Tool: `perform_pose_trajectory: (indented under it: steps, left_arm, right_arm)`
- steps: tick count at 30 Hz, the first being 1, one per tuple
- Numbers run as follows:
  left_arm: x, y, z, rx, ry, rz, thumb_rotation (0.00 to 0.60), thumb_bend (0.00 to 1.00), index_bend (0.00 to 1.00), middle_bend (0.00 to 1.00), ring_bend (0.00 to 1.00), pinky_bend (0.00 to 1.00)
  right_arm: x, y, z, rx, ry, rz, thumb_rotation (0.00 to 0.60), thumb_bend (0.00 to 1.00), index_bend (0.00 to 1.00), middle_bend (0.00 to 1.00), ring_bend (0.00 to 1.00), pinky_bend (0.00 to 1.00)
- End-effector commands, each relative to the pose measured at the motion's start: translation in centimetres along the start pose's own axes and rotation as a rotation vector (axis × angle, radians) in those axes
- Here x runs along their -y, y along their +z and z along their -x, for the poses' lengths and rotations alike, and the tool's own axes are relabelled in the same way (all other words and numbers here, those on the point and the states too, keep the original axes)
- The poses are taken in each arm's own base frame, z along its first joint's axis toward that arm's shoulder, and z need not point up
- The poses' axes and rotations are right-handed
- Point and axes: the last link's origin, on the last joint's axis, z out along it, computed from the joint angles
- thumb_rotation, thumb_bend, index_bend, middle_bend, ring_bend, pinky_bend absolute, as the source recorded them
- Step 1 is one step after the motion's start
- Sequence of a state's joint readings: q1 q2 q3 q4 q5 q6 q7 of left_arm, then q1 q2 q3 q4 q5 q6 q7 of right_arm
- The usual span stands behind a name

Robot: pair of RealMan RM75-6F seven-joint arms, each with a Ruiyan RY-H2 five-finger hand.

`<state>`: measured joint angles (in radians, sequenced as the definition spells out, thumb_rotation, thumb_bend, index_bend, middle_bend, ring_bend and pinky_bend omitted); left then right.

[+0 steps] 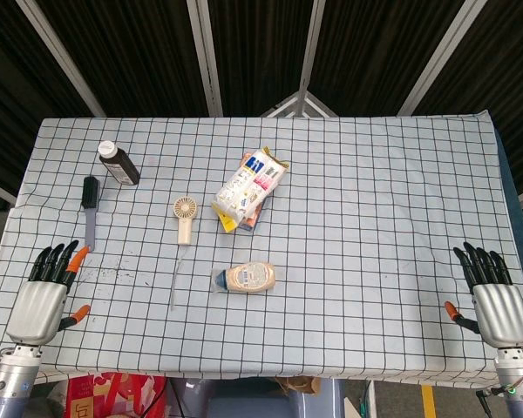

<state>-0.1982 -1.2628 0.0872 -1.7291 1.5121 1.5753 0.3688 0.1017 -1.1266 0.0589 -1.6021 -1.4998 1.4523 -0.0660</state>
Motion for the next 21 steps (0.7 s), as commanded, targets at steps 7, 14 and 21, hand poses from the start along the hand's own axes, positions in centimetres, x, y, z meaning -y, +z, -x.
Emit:
perform_pose_trajectory:
  steps: [7,14,21]
  left_arm:
    - [-0.1,0.2,0.3,0.029,0.002,-0.008,0.600,0.17,0.00,0.00,0.00,0.01]
    - [-1.3,2.6,0.6,0.049,0.051,0.001,0.600,0.38,0.00,0.54,0.47,0.56]
    - [-4.6,9.4,2.7,0.162,0.049,-0.007,0.600,0.70,0.00,0.91,0.79,0.81]
  right_arm:
    - [-0.1,-0.1,0.0,0.000,0.008,0.000,0.600,0.28,0.00,0.00,0.00,0.00]
    - [-0.1,0.0,0.0,0.003,0.010,-0.004,0.600,0.28,0.00,0.00,0.00,0.00]
    - [-0.1,0.1,0.0,0.005,0.010,-0.008,0.600,0.28,0.00,0.00,0.00,0.00]
